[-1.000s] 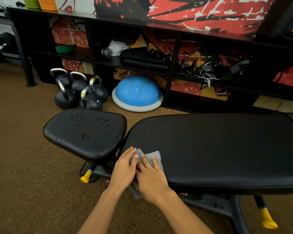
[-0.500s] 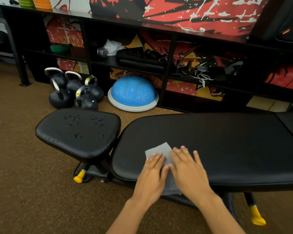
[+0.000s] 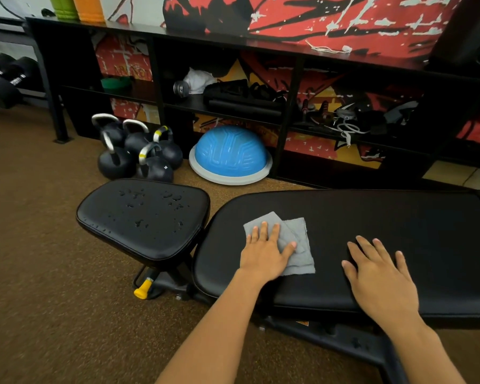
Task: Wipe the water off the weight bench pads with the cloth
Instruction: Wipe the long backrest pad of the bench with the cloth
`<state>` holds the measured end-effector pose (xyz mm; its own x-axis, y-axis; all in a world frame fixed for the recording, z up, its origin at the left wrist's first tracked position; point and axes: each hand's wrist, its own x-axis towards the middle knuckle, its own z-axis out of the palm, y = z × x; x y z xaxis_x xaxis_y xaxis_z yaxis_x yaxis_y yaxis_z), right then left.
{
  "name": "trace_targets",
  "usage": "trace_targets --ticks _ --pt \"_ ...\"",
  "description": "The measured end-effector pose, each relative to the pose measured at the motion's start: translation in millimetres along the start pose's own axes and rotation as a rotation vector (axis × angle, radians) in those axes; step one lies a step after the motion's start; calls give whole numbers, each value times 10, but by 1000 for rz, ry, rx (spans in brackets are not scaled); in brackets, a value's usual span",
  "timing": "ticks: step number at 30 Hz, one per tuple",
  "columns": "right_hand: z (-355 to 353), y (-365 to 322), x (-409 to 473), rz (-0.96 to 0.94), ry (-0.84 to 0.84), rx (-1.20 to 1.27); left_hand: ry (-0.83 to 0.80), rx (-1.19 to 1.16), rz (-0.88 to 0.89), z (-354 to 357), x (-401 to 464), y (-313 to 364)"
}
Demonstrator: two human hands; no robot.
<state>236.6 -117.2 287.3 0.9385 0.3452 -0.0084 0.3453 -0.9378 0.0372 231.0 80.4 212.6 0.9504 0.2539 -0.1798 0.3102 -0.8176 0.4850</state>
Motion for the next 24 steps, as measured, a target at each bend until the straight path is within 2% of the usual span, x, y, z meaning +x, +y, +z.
trace_targets --ticks 12,24 --pt "22 -22 -8 10 -6 -46 -6 5 -201 -241 307 -684" --pt "2 -32 -25 7 -5 -47 101 22 -251 -137 84 -1051"
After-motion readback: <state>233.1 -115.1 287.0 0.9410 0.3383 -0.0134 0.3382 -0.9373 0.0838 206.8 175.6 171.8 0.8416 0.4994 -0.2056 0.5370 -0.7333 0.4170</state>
